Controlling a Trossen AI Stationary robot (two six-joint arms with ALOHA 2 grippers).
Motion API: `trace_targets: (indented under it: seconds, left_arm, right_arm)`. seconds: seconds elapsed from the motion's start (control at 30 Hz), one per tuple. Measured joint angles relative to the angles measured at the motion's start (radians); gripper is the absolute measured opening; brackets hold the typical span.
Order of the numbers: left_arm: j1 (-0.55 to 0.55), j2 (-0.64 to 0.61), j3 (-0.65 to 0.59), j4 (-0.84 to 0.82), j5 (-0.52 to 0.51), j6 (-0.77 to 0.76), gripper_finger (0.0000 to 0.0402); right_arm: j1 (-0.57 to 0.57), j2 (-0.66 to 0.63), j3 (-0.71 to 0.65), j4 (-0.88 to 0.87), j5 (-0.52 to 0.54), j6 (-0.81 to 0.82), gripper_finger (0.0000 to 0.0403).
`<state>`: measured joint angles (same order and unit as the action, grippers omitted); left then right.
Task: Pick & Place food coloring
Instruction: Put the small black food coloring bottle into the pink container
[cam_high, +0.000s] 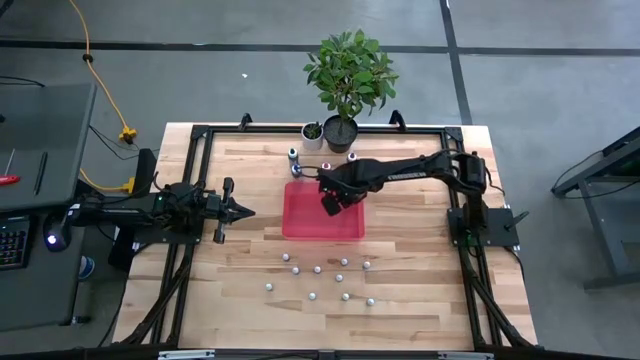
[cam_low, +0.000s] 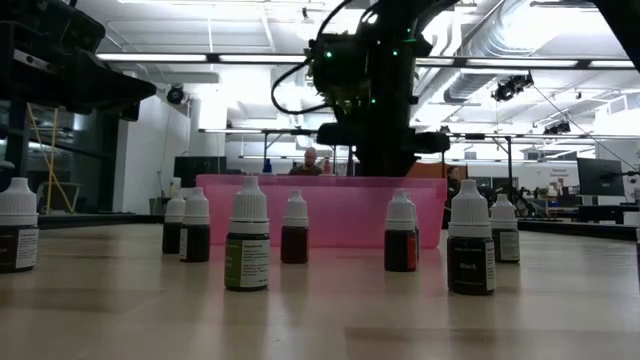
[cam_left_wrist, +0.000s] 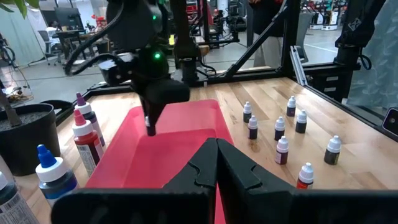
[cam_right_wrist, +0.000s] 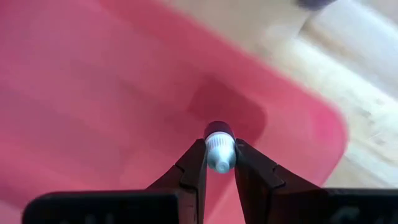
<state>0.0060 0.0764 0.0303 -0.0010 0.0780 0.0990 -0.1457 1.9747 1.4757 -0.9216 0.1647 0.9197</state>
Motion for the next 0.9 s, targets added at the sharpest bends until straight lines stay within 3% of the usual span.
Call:
trace_targets:
  seconds: [0.43, 0.9]
  left_arm:
    - [0.000, 0.000, 0.000, 0.000, 0.000, 0.000, 0.0000]
    - [0.000, 0.000, 0.000, 0.000, 0.000, 0.000, 0.0000]
  right_arm:
    - [-0.039, 0.002, 0.000, -0.015, 0.006, 0.049, 0.0057]
    - [-0.057, 0.004, -0.055, 0.018, -0.065, 0.098, 0.0057]
